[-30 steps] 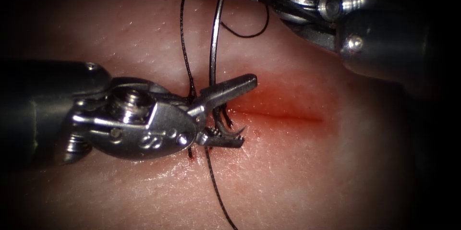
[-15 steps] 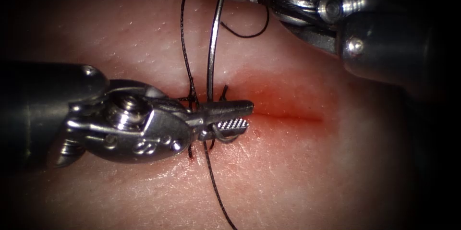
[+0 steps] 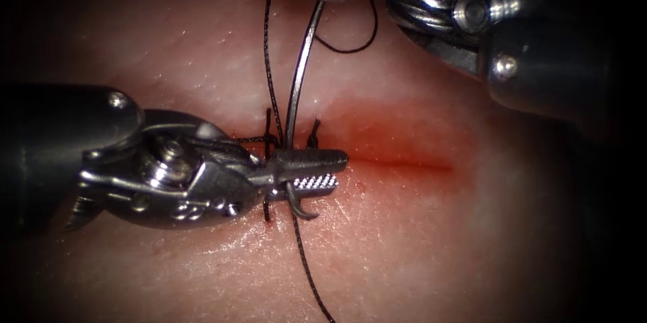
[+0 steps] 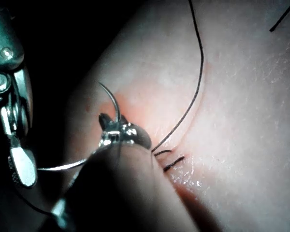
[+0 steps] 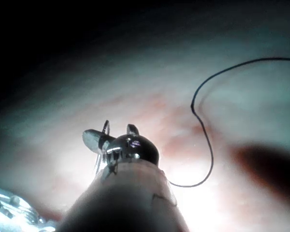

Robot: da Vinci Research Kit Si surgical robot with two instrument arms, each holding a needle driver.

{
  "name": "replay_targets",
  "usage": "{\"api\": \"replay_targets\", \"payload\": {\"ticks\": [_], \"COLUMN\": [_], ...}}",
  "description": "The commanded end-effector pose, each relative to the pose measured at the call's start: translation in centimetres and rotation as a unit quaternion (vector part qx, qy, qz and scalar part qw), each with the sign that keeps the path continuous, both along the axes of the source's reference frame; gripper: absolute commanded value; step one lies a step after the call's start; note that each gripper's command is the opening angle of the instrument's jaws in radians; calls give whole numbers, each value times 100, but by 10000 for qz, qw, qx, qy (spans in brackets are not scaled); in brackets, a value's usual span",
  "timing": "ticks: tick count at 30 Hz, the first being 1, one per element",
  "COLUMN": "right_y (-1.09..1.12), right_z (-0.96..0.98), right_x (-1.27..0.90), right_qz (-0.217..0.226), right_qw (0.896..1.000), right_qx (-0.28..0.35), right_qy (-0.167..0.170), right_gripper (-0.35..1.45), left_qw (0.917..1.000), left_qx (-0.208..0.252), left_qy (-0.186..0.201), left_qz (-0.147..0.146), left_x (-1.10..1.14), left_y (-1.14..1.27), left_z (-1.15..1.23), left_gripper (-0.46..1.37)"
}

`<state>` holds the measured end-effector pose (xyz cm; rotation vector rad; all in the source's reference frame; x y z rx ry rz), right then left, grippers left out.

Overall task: Wound Closure
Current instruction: Pass the needle from the left to the right gripper

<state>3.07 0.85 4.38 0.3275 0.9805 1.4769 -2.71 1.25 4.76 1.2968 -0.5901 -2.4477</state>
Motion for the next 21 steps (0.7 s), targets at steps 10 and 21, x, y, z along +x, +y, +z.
{"api": "replay_targets", "payload": {"ticks": [10, 21], "right_y": [-21, -32], "right_z": [2, 6], "right_x": [-31, -47], "right_qz": [-203, -237], "right_qw": [9996, 9989], "right_qx": [-80, -210], "right_qy": [173, 349], "right_gripper": [133, 139], "left_qw": [9979, 9959], "left_qx": [460, 687], "left_qy": [-385, -460], "left_qz": [-252, -366], "left_x": [5, 3], "left_y": [5, -2], "left_z": [0, 5], "left_gripper": [-35, -35]}}
